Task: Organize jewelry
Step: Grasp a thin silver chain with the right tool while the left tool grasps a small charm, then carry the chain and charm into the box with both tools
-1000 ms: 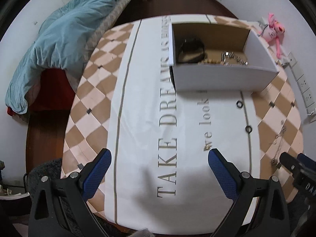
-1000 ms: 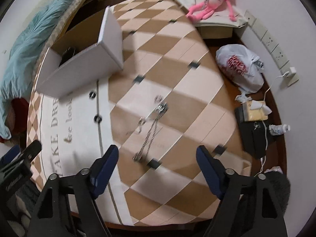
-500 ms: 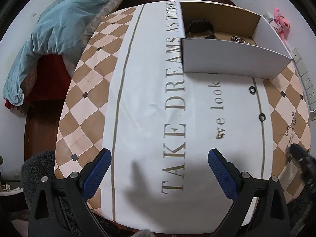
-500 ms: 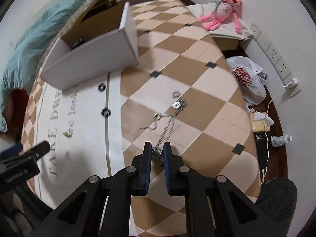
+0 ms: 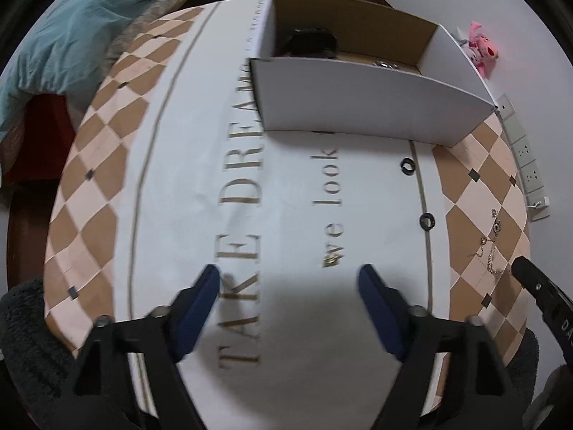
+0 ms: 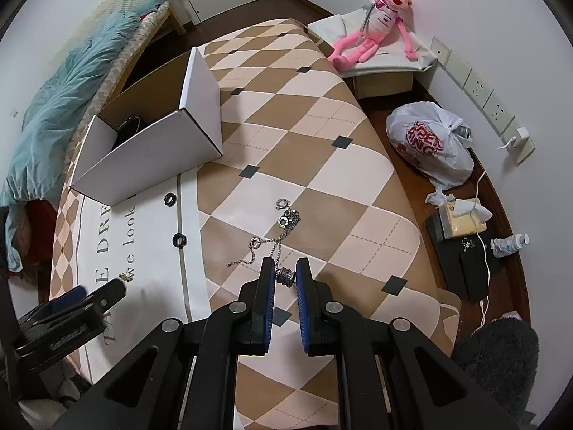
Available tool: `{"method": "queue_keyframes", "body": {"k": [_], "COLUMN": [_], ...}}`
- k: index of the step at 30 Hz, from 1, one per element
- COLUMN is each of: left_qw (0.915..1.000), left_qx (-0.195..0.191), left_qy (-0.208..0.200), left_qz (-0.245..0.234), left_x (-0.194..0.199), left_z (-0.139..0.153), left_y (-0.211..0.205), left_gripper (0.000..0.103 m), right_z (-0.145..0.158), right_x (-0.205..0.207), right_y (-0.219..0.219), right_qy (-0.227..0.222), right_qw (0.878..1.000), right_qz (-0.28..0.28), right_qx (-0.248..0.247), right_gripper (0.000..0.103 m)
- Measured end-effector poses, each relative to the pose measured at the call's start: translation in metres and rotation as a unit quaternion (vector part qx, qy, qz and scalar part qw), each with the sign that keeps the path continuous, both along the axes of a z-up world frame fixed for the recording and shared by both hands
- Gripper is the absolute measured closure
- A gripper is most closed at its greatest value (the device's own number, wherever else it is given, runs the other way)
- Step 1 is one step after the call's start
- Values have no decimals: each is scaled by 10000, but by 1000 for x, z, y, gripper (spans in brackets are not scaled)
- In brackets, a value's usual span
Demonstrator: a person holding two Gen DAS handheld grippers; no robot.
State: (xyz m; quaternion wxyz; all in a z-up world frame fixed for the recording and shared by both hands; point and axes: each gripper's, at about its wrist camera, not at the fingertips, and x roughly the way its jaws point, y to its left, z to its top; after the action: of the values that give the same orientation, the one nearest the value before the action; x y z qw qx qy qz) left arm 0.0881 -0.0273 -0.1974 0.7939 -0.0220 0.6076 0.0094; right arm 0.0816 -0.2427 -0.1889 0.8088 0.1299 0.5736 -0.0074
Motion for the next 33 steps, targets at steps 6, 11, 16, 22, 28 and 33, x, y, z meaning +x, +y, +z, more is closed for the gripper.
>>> {"method": "queue_keyframes", "body": {"k": [6, 11, 16, 22, 28, 33], "left_qw": [9995, 9991, 9982, 9957, 9914, 9872], "left_qx": [56, -89, -239, -476, -909, -1130], "left_qy": [-158, -241, -380, -644, -875, -1086], "left_qz": [-260, -338, -395, -462, -337, -307], "left_x": [6, 3, -2, -4, 6, 24], "left_z": [-3, 2, 21, 61, 104, 135], "left_y": [-12, -14, -9, 5, 22, 30], "left_gripper": [84, 97, 97, 97, 97, 97], "right_z": [2, 11, 33, 88, 144, 184], "right_x": [0, 1, 4, 14, 32, 49], "right_y": [0, 1, 4, 2, 9, 24], "right_qy": [-26, -112, -267, -702, -1160, -1508], "right_qw": [10000, 9999, 9994, 9955, 9890, 9822], "right_qz": [-17, 27, 122, 243, 491, 766], "right_qx": [-17, -2, 194, 587, 774, 813], "right_gripper": [91, 91, 91, 91, 91, 91]}}
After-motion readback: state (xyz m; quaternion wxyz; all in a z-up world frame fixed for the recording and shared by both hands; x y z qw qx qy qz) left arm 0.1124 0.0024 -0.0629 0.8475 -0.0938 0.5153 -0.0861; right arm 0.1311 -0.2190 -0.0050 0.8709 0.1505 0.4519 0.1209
